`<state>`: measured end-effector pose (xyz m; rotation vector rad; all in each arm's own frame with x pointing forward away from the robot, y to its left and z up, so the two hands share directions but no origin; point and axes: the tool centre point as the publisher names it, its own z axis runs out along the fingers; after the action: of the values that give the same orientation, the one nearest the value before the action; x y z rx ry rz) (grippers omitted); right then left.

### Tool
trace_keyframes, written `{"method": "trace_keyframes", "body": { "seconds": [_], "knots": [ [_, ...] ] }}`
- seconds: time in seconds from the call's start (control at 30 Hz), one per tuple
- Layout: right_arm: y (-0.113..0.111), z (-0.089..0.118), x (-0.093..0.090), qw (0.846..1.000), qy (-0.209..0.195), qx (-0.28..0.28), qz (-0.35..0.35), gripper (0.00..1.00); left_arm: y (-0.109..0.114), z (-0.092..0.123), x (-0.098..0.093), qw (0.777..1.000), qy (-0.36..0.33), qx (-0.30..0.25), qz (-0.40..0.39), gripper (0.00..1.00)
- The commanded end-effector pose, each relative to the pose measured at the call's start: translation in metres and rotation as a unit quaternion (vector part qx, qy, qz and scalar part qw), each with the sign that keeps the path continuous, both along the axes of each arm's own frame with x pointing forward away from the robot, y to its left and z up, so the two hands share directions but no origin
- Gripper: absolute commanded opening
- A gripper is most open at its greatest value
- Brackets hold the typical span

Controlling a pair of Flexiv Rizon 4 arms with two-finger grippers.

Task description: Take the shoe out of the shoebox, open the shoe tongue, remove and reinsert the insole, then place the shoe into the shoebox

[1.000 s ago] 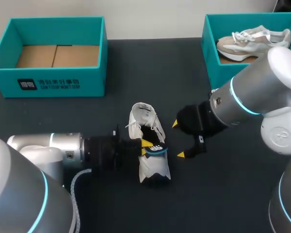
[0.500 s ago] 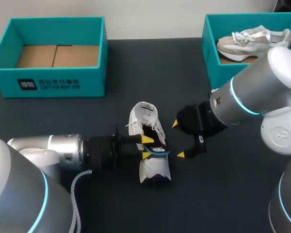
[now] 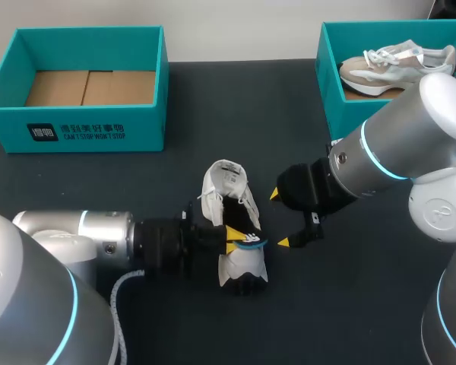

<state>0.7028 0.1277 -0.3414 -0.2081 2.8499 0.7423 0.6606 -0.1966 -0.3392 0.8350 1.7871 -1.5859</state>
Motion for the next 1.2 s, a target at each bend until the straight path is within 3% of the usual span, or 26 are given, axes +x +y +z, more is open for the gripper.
{"method": "trace_keyframes", "body": {
  "seconds": [0.03,0.33,0.53,0.57,0.67,0.83,1.03,1.07,1.1,1.13,1.2],
  "knots": [
    [0.0,-0.001,-0.001,1.0,-0.001,0.0,-0.001,1.0,0.004,-0.004,0.004,1.0,-0.001,0.013,-0.002,0.0],
    [0.0,-0.001,-0.001,1.0,-0.001,0.0,-0.001,1.0,0.012,-0.014,0.021,0.999,-0.009,0.042,0.011,0.0],
    [0.0,-0.001,-0.001,1.0,-0.001,0.0,-0.001,1.0,0.007,-0.009,0.015,0.999,-0.007,0.034,0.006,0.0],
    [0.0,-0.001,-0.001,1.0,-0.001,0.0,-0.001,1.0,0.007,-0.006,0.013,0.999,-0.008,0.031,0.006,0.12],
    [0.0,-0.001,-0.001,1.0,-0.001,0.0,-0.001,1.0,0.008,0.001,0.01,1.0,-0.011,0.02,0.006,0.28],
    [0.0,-0.001,-0.001,1.0,-0.001,0.0,-0.001,1.0,0.01,0.015,0.001,1.0,-0.02,0.004,0.003,0.33],
    [0.0,-0.001,-0.001,1.0,-0.001,0.0,-0.001,1.0,0.004,0.022,-0.004,1.0,-0.019,-0.006,-0.009,0.3],
    [0.0,-0.001,-0.001,1.0,-0.001,0.0,-0.001,1.0,0.001,0.021,-0.004,1.0,-0.016,-0.002,-0.013,0.21],
    [0.0,-0.001,-0.001,1.0,-0.001,0.0,-0.001,1.0,-0.001,0.019,-0.005,1.0,-0.015,0.001,-0.016,0.05],
    [0.0,-0.001,-0.001,1.0,-0.001,0.0,-0.001,1.0,-0.002,0.018,-0.005,1.0,-0.014,0.004,-0.02,0.0],
    [0.0,-0.001,-0.001,1.0,-0.001,0.0,-0.001,1.0,-0.003,0.017,-0.006,1.0,-0.011,0.008,-0.025,0.0]
  ]
}}
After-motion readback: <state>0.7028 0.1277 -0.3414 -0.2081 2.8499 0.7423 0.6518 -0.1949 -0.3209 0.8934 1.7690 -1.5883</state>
